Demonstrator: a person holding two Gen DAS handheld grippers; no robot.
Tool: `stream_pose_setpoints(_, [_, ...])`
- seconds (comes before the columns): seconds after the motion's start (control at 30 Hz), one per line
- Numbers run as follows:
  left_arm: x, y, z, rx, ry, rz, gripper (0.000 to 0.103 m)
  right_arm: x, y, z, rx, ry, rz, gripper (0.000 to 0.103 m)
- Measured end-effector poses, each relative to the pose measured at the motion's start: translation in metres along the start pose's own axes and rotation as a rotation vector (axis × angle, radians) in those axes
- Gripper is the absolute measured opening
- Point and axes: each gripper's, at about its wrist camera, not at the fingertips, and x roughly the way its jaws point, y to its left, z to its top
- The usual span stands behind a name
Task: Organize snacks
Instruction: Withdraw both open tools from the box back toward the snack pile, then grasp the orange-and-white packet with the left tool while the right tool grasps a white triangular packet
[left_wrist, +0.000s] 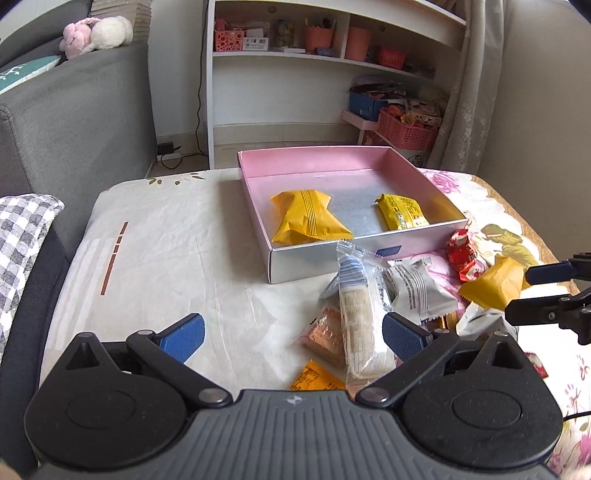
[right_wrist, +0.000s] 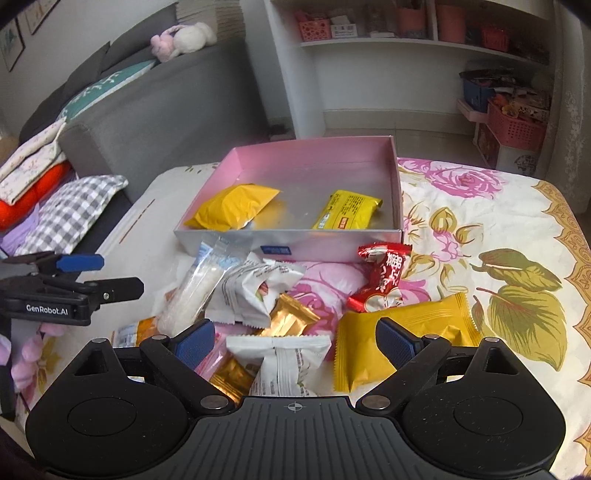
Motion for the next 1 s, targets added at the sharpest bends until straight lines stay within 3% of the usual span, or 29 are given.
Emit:
stream_pose_setpoints(0.27, [0.001, 0.004, -0.024, 0.115, 0.037, -0.090, 0.103, 0.003, 0.014, -0.023, -0.130, 0.021, 0.021, 0.096])
stream_pose_setpoints(0.5, [0.007, 0.005, -0.036, 0.173, 0.091, -0.171, 0.102, 0.010, 0.019, -0.031, -0.164, 0.045, 0.022, 0.096])
stream_pose_setpoints(0.73, [0.015, 0.008, -0.043, 0.182, 0.148, -0.191, 0.096, 0.017, 0.021, -0.036, -0.181, 0.068, 0.010, 0.095])
stream_pose_setpoints(1.0, [0.021, 0.018, -0.044, 0.132, 0.156, -0.209, 0.086, 0.026, 0.023, -0.038, -0.190, 0.085, 0.002, 0.095])
